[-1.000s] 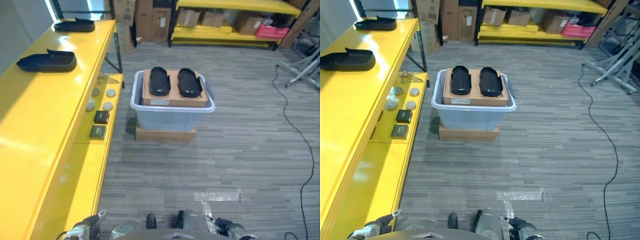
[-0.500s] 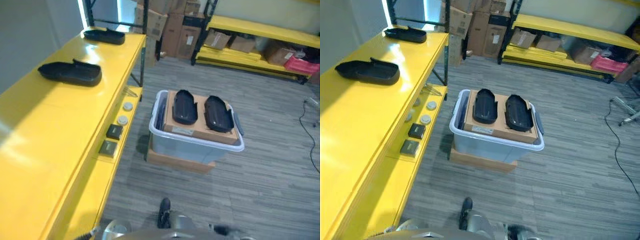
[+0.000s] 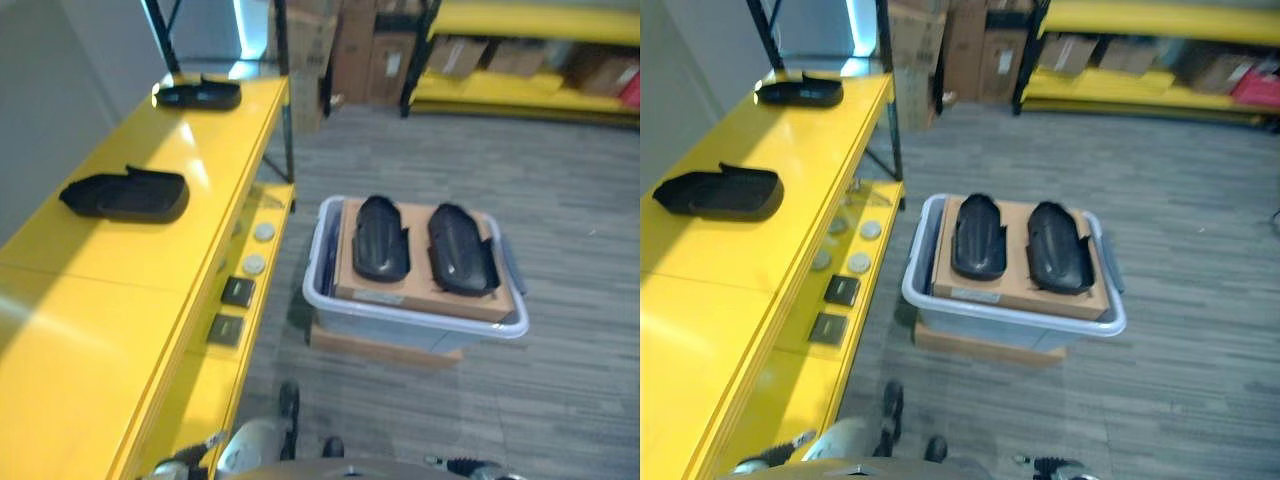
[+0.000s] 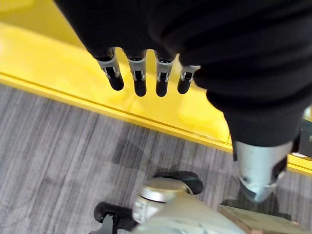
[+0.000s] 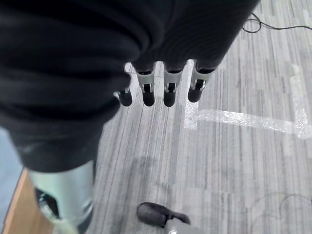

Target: Move parts from the plastic box to the shelf.

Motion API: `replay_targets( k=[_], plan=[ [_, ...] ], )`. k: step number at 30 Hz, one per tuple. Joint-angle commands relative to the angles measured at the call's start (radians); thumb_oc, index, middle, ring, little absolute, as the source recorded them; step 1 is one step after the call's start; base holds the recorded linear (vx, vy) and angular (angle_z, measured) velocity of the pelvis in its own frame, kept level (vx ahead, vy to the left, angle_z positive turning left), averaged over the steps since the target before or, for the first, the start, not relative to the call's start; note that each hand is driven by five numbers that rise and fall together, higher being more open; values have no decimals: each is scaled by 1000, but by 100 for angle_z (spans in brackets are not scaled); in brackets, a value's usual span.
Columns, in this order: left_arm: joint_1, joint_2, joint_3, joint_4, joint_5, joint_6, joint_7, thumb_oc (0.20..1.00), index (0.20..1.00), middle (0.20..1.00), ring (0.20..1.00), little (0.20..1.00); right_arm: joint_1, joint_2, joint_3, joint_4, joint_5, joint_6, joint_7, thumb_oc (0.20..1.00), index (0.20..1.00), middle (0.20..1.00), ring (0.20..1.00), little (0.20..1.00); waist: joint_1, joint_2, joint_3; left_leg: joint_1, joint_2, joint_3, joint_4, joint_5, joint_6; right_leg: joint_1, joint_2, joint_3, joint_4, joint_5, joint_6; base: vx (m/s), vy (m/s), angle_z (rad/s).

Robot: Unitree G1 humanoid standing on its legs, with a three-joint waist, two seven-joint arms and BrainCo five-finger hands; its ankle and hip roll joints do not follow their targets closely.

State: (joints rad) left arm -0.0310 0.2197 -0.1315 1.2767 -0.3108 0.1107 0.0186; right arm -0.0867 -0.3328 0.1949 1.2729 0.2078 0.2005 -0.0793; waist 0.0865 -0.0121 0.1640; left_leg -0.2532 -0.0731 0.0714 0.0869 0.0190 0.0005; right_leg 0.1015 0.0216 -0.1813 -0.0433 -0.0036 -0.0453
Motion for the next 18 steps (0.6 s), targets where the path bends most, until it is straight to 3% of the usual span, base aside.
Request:
replay_targets(
  k=[1, 6, 8, 11, 14, 16, 18],
  plan=[
    [9, 28, -20, 5, 9, 23, 17, 1000, 1000, 1000, 1000, 1000, 43, -14, 2, -4, 7, -10, -9, 1000, 1000, 1000, 1000, 1000, 31, 4, -40, 101, -20, -55, 62, -63, 27, -105, -90, -15, 88, -21, 117, 33, 86, -72],
    [27, 15, -38, 4, 17, 11, 32, 1000, 1000, 1000, 1000, 1000, 51, 24, 33, -33, 0, -43, 2, 1000, 1000, 1000, 1000, 1000, 32, 17, -55, 141, -33, -69, 9, -66, 46, -128, -93, -20, 147, -57, 115, 20, 92, 7],
    [30, 17, -38, 2, 32, 2, 23, 1000, 1000, 1000, 1000, 1000, 48, 32, 44, -51, -1, -39, -5, 1000, 1000, 1000, 1000, 1000, 28, 26, -51, 143, -30, -59, 8, -64, 59, -165, -99, -16, 220, -67, 118, -11, 75, -7],
    [45, 34, -58, -23, -31, -4, 31, 1000, 1000, 1000, 1000, 1000, 46, 44, 53, -81, 9, -56, -35, 1000, 1000, 1000, 1000, 1000, 11, 46, -23, 165, -21, -45, 3, -86, 103, -306, -146, 22, 418, -17, 153, 5, -5, -32],
    [38, 44, -52, -24, -13, -3, 23, 1000, 1000, 1000, 1000, 1000, 39, 43, 48, -80, -16, -77, -9, 1000, 1000, 1000, 1000, 1000, 16, 38, -19, 166, -18, -47, 13, -100, 96, -294, -189, 32, 299, 34, 171, 43, -209, -5],
    [27, 57, -54, -20, 9, -7, 18, 1000, 1000, 1000, 1000, 1000, 38, 41, 42, -76, -23, -91, -7, 1000, 1000, 1000, 1000, 1000, 15, 23, -14, 171, -8, -59, 27, -131, 92, -274, -236, 80, 157, 101, 198, 111, -377, 2],
    [18, 65, -57, -15, 5, -9, 20, 1000, 1000, 1000, 1000, 1000, 38, 42, 30, -65, -25, -110, 12, 1000, 1000, 1000, 1000, 1000, 14, 12, -13, 177, 10, -69, 38, -156, 85, -269, -272, 112, 102, 143, 217, 137, -420, 13]
  ],
)
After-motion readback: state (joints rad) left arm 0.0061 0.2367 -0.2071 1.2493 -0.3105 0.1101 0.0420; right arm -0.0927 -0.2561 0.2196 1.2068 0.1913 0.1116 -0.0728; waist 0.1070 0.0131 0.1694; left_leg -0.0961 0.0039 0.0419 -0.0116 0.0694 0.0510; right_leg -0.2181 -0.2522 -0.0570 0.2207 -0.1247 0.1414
